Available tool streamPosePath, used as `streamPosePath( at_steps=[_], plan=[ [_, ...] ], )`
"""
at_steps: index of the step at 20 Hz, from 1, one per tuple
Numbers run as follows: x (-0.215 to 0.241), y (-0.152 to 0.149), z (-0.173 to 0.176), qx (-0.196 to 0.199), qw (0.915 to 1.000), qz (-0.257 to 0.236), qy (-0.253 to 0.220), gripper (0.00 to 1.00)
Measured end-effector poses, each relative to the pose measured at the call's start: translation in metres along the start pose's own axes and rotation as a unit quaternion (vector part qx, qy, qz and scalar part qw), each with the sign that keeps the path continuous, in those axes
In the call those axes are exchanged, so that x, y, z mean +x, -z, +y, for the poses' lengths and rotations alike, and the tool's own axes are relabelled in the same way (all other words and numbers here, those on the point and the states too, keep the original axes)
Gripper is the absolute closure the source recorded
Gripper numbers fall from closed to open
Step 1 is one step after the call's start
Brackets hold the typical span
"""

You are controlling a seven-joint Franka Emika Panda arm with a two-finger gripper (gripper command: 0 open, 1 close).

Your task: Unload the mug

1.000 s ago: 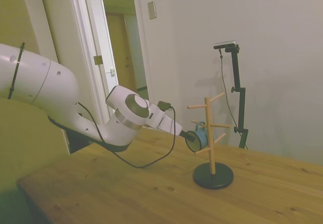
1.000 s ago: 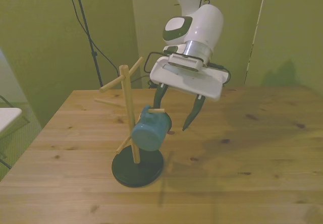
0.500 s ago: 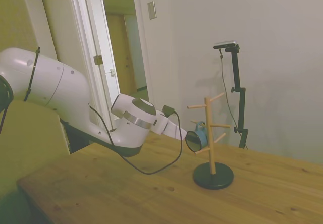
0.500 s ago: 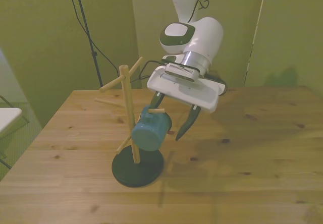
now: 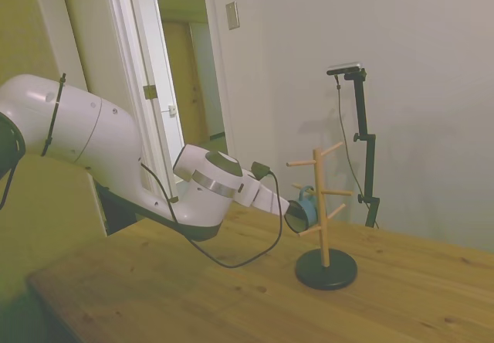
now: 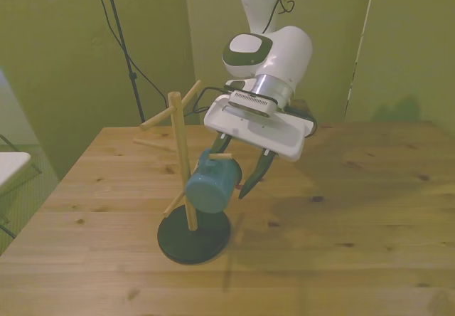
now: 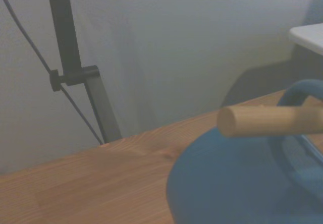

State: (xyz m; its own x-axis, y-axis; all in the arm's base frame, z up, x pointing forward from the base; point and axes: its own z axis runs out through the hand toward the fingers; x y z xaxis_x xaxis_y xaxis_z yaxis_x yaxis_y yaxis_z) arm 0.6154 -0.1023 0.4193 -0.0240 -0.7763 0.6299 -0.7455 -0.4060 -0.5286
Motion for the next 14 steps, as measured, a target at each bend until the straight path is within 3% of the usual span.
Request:
streamPosePath(
  at_steps=[14],
  plan=[
    [-0.0093,0.0043,-0.0053,0.006,0.9999,-0.007,0.004,1.00]
  ],
)
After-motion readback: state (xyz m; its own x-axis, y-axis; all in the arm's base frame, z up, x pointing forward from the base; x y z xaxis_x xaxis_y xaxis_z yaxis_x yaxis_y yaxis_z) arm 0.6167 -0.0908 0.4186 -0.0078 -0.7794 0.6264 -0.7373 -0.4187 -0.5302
